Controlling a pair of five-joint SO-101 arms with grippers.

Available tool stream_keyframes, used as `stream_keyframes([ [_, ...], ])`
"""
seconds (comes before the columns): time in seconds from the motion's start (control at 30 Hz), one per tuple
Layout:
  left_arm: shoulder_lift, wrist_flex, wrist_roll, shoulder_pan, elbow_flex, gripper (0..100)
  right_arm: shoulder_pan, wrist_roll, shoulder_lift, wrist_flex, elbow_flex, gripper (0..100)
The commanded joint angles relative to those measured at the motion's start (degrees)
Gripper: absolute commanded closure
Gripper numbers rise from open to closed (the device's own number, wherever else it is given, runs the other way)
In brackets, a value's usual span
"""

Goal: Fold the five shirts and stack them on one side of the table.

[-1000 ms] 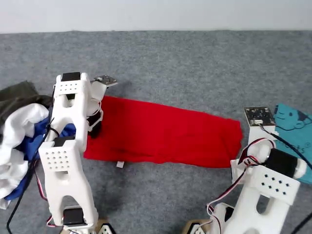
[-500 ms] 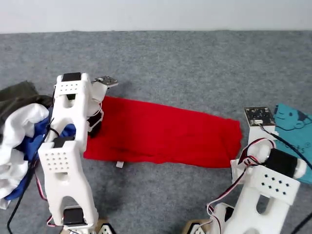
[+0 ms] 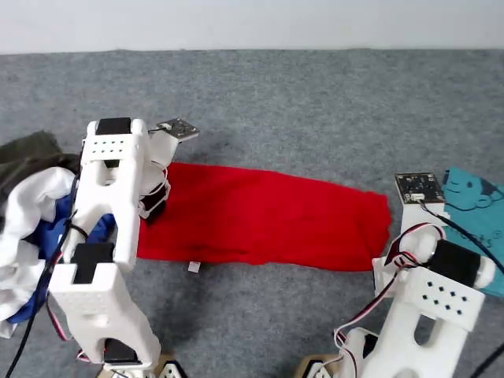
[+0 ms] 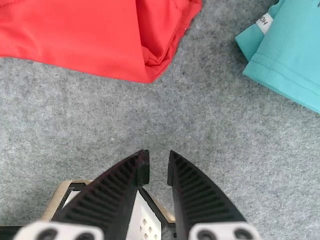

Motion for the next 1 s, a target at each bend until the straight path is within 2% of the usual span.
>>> stream_keyframes([
  [0.0, -4.0, 1.8, 0.2, -0.2, 2.4, 98, 0.7, 0.5, -1.1, -0.3, -3.3, 92.0],
  [0.13, -3.8, 1.8, -1.4, -1.5, 6.5, 98, 0.7, 0.5, -1.1, -0.2, -3.3, 92.0],
  [0.3, -3.5, -0.1, -1.5, -4.3, 6.7, 98, 0.7, 0.5, -1.1, -0.2, -3.3, 92.0],
  [0.47, -3.5, -1.2, -1.4, -4.2, 6.5, 98, 0.7, 0.5, -1.1, -0.3, -3.3, 92.0],
  [0.7, -4.1, -2.7, 4.0, -4.5, 6.3, 82, 0.7, 0.5, -1.1, -0.3, -3.3, 92.0],
  [0.97, -4.0, -2.9, 6.2, -4.0, -2.5, 82, 0.7, 0.5, -1.1, -0.2, -3.3, 92.0],
])
